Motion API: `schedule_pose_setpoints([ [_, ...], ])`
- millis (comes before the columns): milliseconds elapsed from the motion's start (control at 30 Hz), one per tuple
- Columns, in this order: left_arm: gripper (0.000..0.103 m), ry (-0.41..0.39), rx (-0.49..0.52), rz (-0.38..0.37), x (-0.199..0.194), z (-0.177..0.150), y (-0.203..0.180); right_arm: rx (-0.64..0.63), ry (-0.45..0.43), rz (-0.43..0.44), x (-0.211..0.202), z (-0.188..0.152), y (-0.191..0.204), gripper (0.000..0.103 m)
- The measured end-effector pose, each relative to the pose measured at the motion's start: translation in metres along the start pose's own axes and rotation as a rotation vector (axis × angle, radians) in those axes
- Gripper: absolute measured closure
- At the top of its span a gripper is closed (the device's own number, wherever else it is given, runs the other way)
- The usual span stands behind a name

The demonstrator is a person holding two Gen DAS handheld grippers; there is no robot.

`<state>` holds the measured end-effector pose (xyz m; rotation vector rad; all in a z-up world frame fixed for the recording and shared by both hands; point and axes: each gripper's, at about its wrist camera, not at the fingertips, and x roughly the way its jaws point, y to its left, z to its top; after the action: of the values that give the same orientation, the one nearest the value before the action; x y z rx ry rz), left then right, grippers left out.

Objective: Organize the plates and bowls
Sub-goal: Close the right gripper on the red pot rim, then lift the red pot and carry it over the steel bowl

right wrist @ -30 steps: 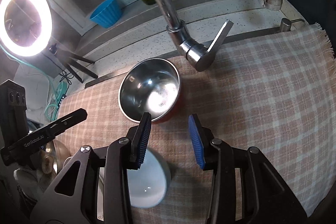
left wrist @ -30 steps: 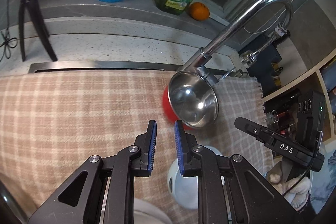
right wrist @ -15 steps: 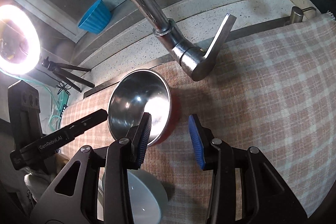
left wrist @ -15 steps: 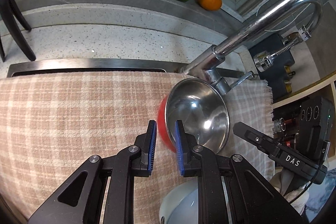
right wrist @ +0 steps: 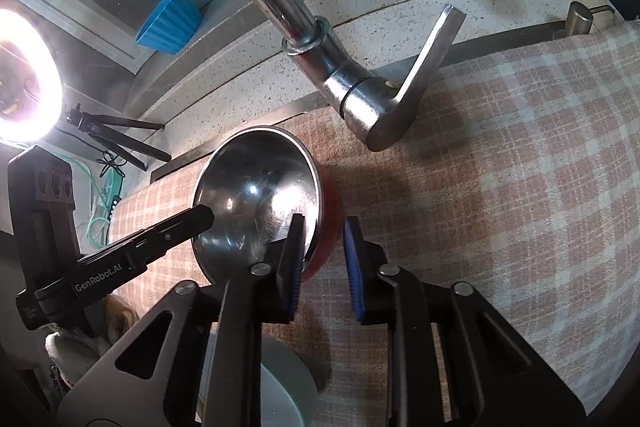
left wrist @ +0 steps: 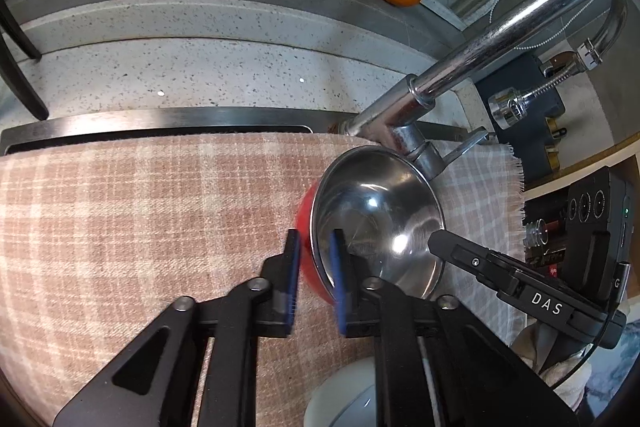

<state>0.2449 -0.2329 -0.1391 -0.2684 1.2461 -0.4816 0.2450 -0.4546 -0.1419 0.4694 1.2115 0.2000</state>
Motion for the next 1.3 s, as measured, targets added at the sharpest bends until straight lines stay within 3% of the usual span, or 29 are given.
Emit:
schedule_pose_setpoints([
  [67,0.093,-0.001,0.001,-0.003,0.0,0.0,0.0,-0.005,0.004,0.0,0.002,-0.001,0.001,0.09],
  [600,0.093,-0.044,0.02,0.002,-0.024,-0.01,0.0,-0.027,0.002,-0.001,-0.008,-0.009,0.03,0.091],
  [1300,0.093,-0.182,-0.03,0.015,-0.14,-0.084,0.05,-0.199,-0.002,0.094,-0.046,-0.08,0.142,0.091],
])
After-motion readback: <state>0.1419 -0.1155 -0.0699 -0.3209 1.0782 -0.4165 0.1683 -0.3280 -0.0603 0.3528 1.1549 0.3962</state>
